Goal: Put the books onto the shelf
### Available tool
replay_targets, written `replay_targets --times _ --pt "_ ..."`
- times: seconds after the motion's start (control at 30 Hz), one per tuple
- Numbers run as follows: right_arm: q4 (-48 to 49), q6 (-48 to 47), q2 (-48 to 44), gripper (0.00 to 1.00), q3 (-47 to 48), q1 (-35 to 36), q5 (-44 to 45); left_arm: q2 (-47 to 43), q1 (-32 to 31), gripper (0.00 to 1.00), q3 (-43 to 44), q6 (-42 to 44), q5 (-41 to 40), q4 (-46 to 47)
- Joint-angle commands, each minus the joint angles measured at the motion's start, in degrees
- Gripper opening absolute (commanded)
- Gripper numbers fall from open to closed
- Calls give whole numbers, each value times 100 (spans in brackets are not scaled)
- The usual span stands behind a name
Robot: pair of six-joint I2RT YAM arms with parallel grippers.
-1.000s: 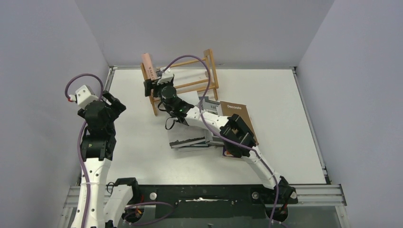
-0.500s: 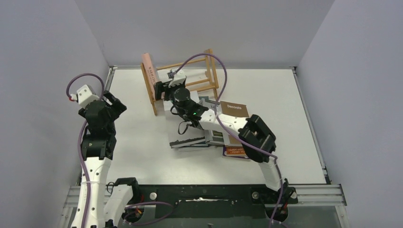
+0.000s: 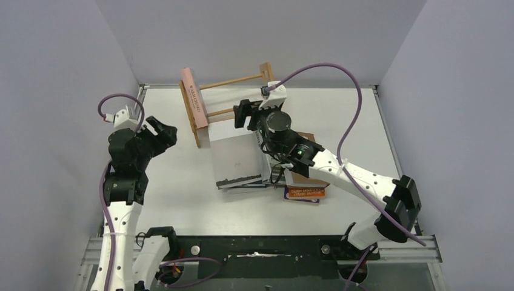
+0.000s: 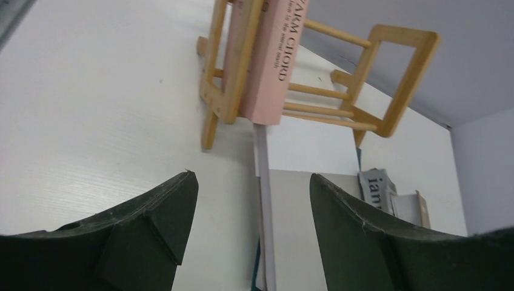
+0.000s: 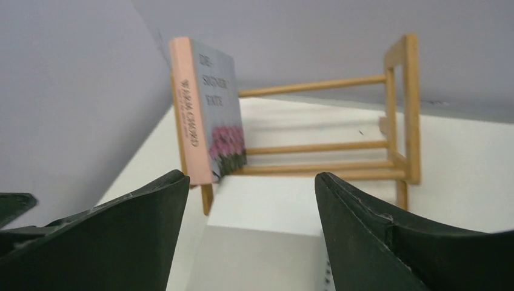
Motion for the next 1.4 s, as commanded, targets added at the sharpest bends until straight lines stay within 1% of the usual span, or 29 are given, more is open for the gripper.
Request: replay_targets --times 0.0,0.17,0.27,0.33,0.37,0.4,0.5,0.57,0.63,0.7,0.87,0.97,1.17,1.23,1.37 --pt "-1841 555 -444 78 -141 -177 784 -129 -36 67 175 -322 1210 309" --pt "-3579 1046 -613 79 197 -331 1073 86 -146 67 155 -502 1917 616" --pt "-4014 1542 -993 81 -210 -509 1170 299 -518 67 131 -771 2092 1107" --pt "-3902 1739 -1453 81 -715 -791 961 543 -1099 67 256 -794 1753 1258" --pt "-3832 1790 -1681 82 -936 -961 812 712 -1501 67 436 -744 1415 1247" --pt "-3830 1834 -1861 82 -1094 -1113 680 927 -2066 67 614 -677 1047 1195" --pt "-4124 1854 -2114 83 -1217 -1335 550 1635 -3203 68 1212 -468 3 1004" --pt "-4464 1961 -2159 84 -1206 -1374 594 2086 -3676 68 1506 -457 -278 1021" --pt "-4605 2120 -2240 84 -1353 -1461 613 2472 -3947 68 1705 -546 -358 1108" --pt "-4567 2303 -2408 85 -1654 -1738 407 2845 -4183 68 1943 -588 -459 1108" --pt "-3807 2330 -3081 85 -2676 -2919 -1072 3747 -4712 68 2515 -606 -656 984" --pt "-3819 2271 -3162 85 -2839 -3217 -1263 4133 -4945 68 2694 -645 -749 1005" --pt "-3773 2301 -3243 86 -3066 -3389 -1385 4678 -5192 68 2897 -759 -795 1050" --pt "-3624 2293 -3317 86 -3243 -3629 -1630 4842 -5274 68 2941 -798 -787 1059" --pt "-3176 2347 -3613 86 -3750 -4369 -2357 5162 -5410 68 3051 -828 -844 991"
